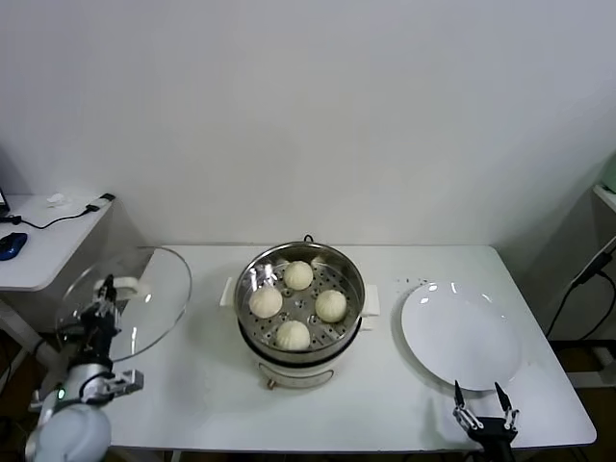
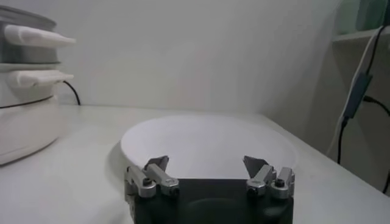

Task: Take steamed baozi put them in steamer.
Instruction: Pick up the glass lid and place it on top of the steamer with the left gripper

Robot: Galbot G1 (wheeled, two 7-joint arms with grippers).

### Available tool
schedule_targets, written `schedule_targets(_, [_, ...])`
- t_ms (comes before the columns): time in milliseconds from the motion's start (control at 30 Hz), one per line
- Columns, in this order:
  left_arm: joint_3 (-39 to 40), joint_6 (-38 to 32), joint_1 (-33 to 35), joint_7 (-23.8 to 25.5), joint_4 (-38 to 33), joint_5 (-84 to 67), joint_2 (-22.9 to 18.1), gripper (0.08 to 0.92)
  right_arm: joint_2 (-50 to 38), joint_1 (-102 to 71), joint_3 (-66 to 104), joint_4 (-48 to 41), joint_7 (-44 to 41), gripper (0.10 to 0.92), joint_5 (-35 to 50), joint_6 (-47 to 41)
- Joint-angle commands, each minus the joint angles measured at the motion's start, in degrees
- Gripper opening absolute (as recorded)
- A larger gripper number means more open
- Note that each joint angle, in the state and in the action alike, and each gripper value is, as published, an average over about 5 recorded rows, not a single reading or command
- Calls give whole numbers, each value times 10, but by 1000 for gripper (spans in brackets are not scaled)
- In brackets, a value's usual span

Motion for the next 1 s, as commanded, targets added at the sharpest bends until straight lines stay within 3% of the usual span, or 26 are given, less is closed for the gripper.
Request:
schedule_targets(33, [171, 234, -94, 151, -175, 49, 42, 136, 6, -1, 4, 18, 10, 823, -40, -31])
schedule_targets(133, [258, 258, -130, 186, -170, 117, 11, 136, 8, 1, 6, 20, 10, 823, -44, -35])
schedule_targets(367, [418, 282, -198, 260, -135, 263, -105, 136, 17, 3, 4, 18, 8, 823, -52, -36])
schedule_targets(700, [508, 265, -200, 253, -53, 363, -232, 136, 18, 4, 8, 4, 11, 823, -42, -15])
schedule_targets(1000, [514, 261, -192, 235, -3, 384, -269, 136, 19, 5, 7, -9, 18, 823, -38, 4])
